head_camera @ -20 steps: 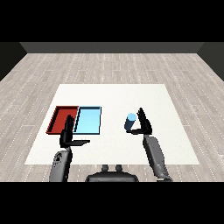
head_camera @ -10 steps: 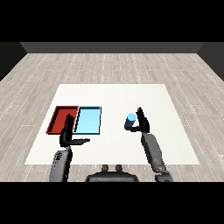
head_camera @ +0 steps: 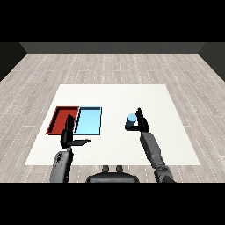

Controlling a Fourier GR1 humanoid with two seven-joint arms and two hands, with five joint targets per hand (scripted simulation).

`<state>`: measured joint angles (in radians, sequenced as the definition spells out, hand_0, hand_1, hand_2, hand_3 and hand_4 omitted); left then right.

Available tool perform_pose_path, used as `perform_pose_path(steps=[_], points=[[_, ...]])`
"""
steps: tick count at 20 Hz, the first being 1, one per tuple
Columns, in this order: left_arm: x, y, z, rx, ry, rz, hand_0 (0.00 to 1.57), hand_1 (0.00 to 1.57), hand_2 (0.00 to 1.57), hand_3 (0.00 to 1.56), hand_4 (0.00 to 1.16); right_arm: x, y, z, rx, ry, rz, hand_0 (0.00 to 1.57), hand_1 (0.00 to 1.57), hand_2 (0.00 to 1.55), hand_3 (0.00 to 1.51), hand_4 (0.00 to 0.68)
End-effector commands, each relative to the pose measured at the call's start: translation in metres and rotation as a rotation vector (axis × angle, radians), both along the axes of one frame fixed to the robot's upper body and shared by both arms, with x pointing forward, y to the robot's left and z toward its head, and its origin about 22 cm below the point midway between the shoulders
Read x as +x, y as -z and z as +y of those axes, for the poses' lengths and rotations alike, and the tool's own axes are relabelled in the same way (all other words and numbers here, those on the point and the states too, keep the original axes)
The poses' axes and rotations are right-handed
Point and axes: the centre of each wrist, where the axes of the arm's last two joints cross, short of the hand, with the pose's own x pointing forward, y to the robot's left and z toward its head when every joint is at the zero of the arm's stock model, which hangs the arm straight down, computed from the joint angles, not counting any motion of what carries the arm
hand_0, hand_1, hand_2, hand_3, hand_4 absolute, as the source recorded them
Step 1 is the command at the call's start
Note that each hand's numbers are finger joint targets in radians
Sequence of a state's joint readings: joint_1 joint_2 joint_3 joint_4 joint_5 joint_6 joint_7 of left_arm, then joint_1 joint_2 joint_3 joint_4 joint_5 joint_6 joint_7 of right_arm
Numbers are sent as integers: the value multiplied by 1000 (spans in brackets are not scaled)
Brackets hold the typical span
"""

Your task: Pick the blue can and put it in the blue box

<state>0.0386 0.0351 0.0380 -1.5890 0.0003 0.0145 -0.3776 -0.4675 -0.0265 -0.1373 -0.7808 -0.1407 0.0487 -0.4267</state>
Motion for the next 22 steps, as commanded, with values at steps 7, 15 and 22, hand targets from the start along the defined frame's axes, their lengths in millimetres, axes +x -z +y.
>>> perform_pose_path(steps=[7,15,22], points=[[8,2,-13,11,-13,-3,0,0,0,0,0,7,23,-13,40,14,44,0,0,0,0,0],[19,-1,2,5,-3,-11,0,0,0,0,0,16,13,6,77,-14,39,0,0,0,0,0],[1,-8,8,-16,-5,-14,0,0,0,0,0,22,4,32,45,-10,56,0,0,0,0,0]])
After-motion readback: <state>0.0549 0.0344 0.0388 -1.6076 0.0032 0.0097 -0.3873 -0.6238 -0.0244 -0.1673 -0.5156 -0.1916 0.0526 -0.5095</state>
